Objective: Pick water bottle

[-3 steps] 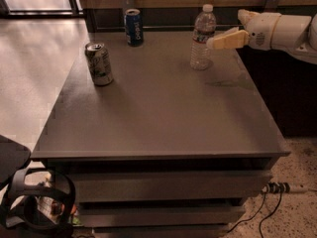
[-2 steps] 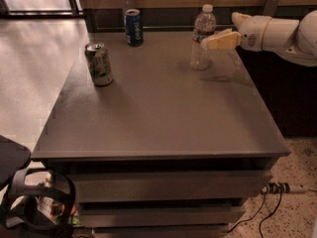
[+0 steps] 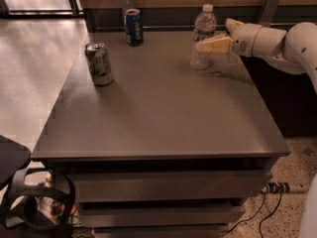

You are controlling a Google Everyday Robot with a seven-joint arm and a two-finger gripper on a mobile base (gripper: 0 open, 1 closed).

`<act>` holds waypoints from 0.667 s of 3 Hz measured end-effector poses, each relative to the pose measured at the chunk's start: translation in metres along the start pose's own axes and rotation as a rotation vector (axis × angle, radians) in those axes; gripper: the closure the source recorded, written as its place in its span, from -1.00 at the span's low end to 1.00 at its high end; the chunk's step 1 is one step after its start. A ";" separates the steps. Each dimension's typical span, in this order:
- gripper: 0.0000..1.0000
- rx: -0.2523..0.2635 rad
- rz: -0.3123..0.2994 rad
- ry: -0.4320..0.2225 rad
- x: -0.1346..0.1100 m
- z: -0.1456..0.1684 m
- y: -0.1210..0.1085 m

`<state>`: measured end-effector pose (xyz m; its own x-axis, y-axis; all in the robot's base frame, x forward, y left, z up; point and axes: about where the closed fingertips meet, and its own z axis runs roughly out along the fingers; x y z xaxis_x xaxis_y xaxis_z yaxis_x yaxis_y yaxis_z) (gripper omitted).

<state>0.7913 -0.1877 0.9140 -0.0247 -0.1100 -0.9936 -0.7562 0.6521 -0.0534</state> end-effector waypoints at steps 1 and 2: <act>-0.73 -0.012 0.001 -0.030 0.001 0.011 0.002; -0.09 -0.020 0.002 -0.030 0.002 0.015 0.005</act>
Offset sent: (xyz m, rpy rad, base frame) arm 0.0047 0.0087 -0.0025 0.0220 -0.0161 0.0125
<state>0.7971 -0.1730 0.9105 -0.0065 -0.0861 -0.9963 -0.7689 0.6374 -0.0500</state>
